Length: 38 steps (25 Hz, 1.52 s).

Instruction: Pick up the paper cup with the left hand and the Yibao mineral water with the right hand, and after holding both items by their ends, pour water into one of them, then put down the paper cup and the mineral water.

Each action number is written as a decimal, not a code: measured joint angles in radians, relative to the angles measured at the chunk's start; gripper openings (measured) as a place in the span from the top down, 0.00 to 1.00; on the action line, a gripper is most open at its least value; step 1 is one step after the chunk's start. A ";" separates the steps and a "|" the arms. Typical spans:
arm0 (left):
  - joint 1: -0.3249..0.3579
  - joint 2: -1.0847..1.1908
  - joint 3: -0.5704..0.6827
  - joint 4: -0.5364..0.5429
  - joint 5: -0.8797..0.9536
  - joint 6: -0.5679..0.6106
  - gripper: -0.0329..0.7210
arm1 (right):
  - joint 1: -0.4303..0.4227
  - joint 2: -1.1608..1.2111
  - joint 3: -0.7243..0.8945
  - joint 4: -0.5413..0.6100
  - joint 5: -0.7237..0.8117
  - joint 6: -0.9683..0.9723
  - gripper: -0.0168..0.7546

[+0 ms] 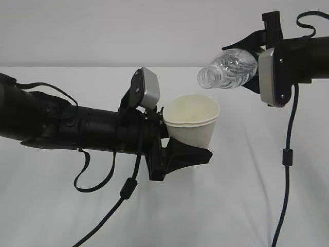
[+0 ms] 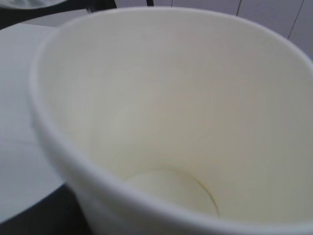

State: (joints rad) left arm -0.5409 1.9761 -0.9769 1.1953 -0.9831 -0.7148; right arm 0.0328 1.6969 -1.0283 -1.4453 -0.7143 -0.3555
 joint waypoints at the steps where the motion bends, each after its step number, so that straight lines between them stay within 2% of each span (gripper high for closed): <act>1: 0.000 0.000 0.000 0.000 0.000 0.000 0.35 | 0.000 0.000 -0.002 0.000 0.000 -0.002 0.38; 16: 0.000 0.000 0.000 0.042 0.000 -0.028 0.35 | 0.000 0.000 -0.004 -0.029 0.002 -0.007 0.38; 38: 0.000 0.000 0.000 0.045 0.000 -0.030 0.35 | 0.013 0.000 -0.028 -0.085 0.010 -0.010 0.38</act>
State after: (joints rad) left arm -0.5409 1.9761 -0.9769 1.2403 -0.9831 -0.7447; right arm 0.0456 1.6969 -1.0560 -1.5302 -0.7045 -0.3651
